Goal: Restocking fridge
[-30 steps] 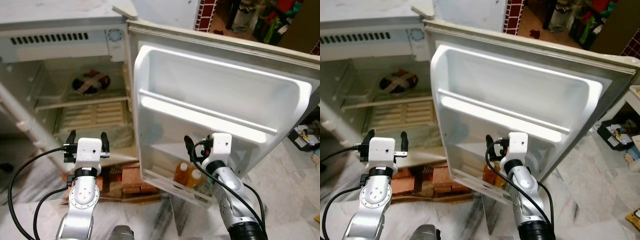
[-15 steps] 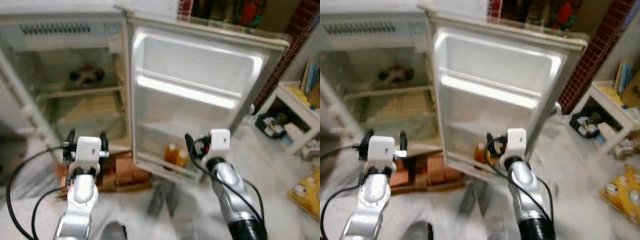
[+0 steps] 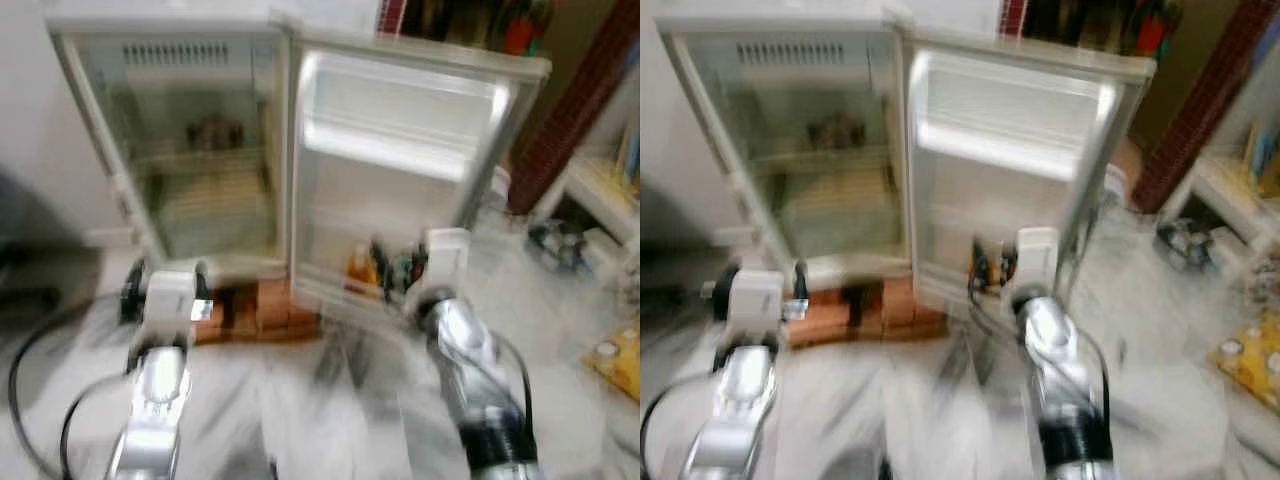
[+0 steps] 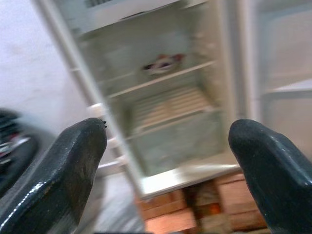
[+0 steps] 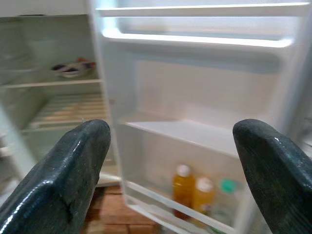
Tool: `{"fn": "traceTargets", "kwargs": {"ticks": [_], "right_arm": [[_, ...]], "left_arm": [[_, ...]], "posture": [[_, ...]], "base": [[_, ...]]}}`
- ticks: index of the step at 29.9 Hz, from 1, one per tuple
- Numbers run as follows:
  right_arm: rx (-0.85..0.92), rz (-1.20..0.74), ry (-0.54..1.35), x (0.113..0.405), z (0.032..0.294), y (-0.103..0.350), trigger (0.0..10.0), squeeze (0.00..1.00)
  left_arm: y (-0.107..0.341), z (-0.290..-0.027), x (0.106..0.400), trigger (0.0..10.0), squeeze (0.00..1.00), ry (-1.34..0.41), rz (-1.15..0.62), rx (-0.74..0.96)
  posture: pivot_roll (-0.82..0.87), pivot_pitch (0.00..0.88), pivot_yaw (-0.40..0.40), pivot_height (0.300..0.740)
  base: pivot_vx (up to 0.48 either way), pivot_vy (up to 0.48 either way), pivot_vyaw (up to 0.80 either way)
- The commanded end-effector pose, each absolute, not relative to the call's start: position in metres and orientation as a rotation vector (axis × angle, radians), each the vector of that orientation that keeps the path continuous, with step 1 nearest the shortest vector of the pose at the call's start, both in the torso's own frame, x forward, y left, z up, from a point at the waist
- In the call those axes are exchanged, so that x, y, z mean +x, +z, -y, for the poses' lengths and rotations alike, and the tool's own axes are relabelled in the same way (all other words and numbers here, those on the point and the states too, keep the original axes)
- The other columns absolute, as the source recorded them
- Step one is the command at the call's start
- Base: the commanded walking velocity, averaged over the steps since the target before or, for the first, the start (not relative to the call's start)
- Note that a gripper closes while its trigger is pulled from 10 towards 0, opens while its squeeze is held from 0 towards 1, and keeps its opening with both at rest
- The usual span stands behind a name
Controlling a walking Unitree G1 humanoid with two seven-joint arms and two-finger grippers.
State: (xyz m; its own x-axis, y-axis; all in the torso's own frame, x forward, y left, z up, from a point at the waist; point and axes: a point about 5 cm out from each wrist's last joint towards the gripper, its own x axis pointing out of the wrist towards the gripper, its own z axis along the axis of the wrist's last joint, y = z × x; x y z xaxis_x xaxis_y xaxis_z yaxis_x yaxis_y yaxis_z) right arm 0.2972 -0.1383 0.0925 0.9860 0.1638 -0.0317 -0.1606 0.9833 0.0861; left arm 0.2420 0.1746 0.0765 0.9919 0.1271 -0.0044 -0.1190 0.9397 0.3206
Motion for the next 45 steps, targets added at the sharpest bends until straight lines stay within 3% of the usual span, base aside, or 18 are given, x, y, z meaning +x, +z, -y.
{"fn": "traceTargets", "kwargs": {"ticks": [1,19,38,45], "right_arm": [[0.080,-0.022,0.141,0.298,0.141,0.095,10.0,0.00],[0.105,0.005,0.133,0.304,0.146,0.102,10.0,0.00],[0.139,-0.012,0.043,0.303,0.163,0.094,10.0,0.00],[0.107,0.004,0.119,0.304,0.155,0.097,10.0,0.00]], "left_arm": [[0.082,-0.175,0.244,10.0,0.00,0.116,-0.009,0.326],[0.081,-0.174,0.242,10.0,0.00,0.098,-0.024,0.305],[0.078,-0.166,0.236,10.0,0.00,0.076,-0.032,0.291],[0.078,-0.166,0.235,10.0,0.00,0.077,-0.034,0.293]], "posture": [[0.10,0.000,-0.051,0.740],[0.10,0.000,-0.051,0.740],[0.10,0.000,-0.057,0.740],[0.10,0.000,-0.059,0.740]], "base": [[0.247,0.000,0.00],[0.395,0.000,0.00],[0.039,-0.459,0.00],[0.000,-0.480,0.10]]}}
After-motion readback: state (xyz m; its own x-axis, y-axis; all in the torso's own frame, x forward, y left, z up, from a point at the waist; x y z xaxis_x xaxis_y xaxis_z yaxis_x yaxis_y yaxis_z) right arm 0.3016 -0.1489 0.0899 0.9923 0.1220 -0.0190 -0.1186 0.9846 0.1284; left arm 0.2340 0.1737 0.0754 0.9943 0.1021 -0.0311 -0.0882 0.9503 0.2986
